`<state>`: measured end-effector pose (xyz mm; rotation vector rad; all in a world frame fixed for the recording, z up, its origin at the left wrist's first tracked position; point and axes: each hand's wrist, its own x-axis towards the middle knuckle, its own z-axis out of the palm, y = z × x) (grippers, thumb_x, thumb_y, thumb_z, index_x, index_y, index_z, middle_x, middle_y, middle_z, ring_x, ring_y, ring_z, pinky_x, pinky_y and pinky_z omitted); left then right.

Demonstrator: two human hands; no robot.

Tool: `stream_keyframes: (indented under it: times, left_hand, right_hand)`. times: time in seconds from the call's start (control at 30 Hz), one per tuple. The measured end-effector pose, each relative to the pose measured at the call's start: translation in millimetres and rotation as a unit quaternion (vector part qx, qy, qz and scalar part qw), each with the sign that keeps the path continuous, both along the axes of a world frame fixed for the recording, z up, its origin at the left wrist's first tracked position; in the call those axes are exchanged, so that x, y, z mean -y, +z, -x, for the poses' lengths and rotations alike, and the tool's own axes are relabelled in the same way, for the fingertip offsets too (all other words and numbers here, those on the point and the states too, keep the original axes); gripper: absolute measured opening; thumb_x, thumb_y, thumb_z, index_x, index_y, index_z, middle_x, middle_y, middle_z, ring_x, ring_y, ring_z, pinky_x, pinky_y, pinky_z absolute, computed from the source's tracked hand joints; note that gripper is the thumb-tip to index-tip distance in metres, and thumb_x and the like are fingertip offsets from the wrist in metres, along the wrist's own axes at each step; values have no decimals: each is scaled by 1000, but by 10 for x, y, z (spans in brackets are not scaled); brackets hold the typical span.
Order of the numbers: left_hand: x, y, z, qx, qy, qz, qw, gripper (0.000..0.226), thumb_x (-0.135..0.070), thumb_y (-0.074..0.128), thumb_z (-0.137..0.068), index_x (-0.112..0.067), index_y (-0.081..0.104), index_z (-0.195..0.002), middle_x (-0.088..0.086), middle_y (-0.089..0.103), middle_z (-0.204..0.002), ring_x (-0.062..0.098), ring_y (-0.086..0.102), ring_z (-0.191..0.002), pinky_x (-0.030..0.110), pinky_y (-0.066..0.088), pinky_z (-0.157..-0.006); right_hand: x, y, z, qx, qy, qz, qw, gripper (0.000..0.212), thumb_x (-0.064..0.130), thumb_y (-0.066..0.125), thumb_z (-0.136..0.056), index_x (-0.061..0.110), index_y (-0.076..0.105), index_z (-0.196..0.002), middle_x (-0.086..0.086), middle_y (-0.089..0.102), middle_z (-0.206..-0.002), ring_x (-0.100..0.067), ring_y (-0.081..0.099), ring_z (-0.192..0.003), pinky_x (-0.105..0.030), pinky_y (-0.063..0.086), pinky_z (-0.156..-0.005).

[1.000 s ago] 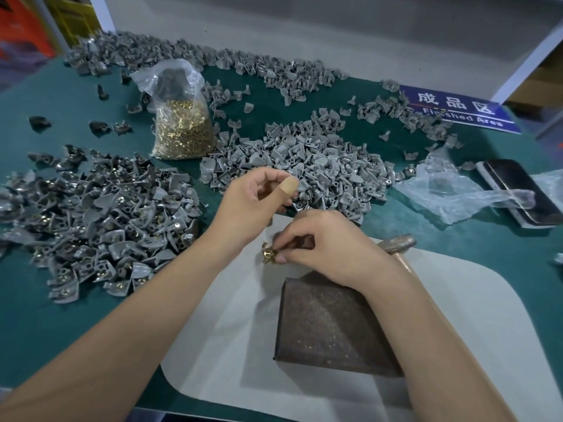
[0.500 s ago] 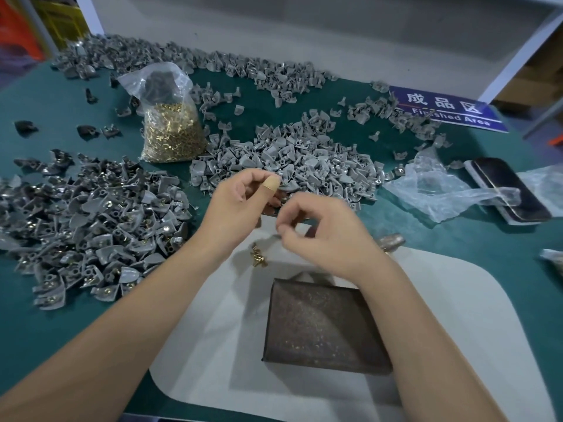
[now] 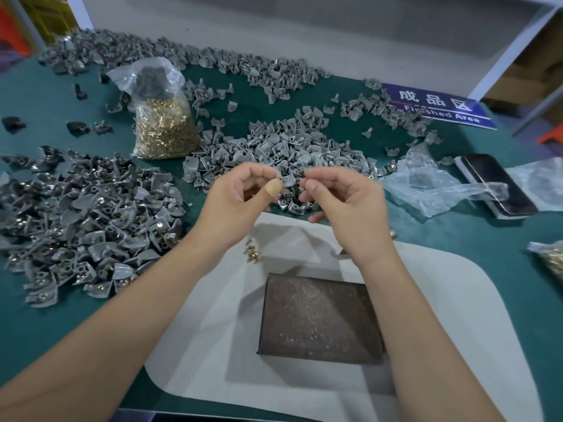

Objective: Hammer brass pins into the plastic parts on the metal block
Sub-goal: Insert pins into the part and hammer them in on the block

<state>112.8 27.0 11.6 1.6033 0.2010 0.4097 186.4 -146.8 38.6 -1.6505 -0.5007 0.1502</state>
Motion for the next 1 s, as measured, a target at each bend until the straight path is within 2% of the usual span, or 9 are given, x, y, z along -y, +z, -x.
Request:
stream_keyframes:
  times: [0.17, 0.27, 0.4, 0.47, 0.57, 0.63, 0.77, 0.87, 1.0]
  left_hand:
    - [23, -3, 28, 20, -29, -33, 999, 13, -26, 65, -99, -21, 66, -111, -1, 76, -101, 17, 72, -94, 23, 55, -77]
    - [36, -16, 20, 21, -32, -37, 999, 13, -23, 66, -99, -19, 65, -112, 1, 76, -101, 18, 71, -93, 27, 55, -79]
    - [48, -19, 7, 25, -23, -59, 998, 14, -21, 68, -98, -17, 66, -111, 1, 75, -100, 15, 71, -95, 28, 53, -82]
    - [51, -13, 11, 32, -17, -71, 997, 13, -21, 68, -97, -18, 66, -110, 1, 75, -100, 15, 71, -95, 29, 54, -83]
    - [62, -7, 21, 46, -17, -83, 995, 14, -20, 69, -97, -16, 67, -110, 0, 75, -100, 15, 71, -97, 31, 57, -86]
    - [68, -5, 25, 53, -23, -92, 994, 13, -18, 68, -97, -16, 68, -109, -2, 75, -99, 15, 71, -96, 31, 58, -87]
    - [73, -15, 17, 56, -34, -113, 992, 10, -16, 69, -97, -18, 69, -107, -6, 75, -97, 13, 71, -96, 30, 57, -86]
    - [76, -29, 8, 62, -26, -123, 990, 10, -17, 69, -96, -21, 69, -106, -10, 75, -97, 11, 71, -96, 26, 56, -85]
    - [73, -54, 7, 56, -21, -141, 988, 10, -20, 69, -96, -24, 69, -105, -13, 74, -96, 11, 70, -94, 23, 55, -81]
  right_hand:
    - [-9, 6, -2, 26, -10, 19, 999, 14, 15, 78, -90, 24, 82, -100, 1, 77, -88, -11, 69, -73, -29, 58, -55]
    - [-28, -3, -2, 29, -11, 21, 999, 20, 10, 74, -93, 24, 81, -105, 1, 78, -95, -12, 71, -80, -29, 60, -59]
    - [-20, -9, -1, 54, -21, 46, 997, 18, 11, 74, -93, 27, 80, -101, 8, 77, -91, -12, 72, -84, -36, 62, -62]
    - [-12, -2, -12, 101, -30, 76, 992, 13, 15, 76, -92, 26, 79, -99, 14, 74, -92, -8, 70, -90, -37, 62, -74]
    - [-14, 15, -14, 194, -22, 115, 974, 11, 16, 78, -90, 25, 78, -96, 11, 71, -98, -6, 65, -98, -22, 52, -89]
    - [-19, 14, -8, 206, -7, 130, 970, 13, 15, 78, -89, 26, 79, -97, 12, 69, -98, -4, 64, -97, -18, 49, -88]
    - [-22, -1, -3, 213, -4, 159, 964, 15, 17, 78, -89, 30, 79, -97, 15, 67, -97, -3, 64, -95, -20, 50, -84]
    - [-23, 6, -12, 231, -11, 170, 958, 13, 15, 77, -90, 27, 79, -96, 15, 66, -95, -3, 63, -93, -21, 51, -83]
    - [-9, 15, -13, 222, -3, 194, 956, 12, 17, 76, -90, 27, 79, -94, 16, 67, -94, -5, 62, -93, -31, 53, -85]
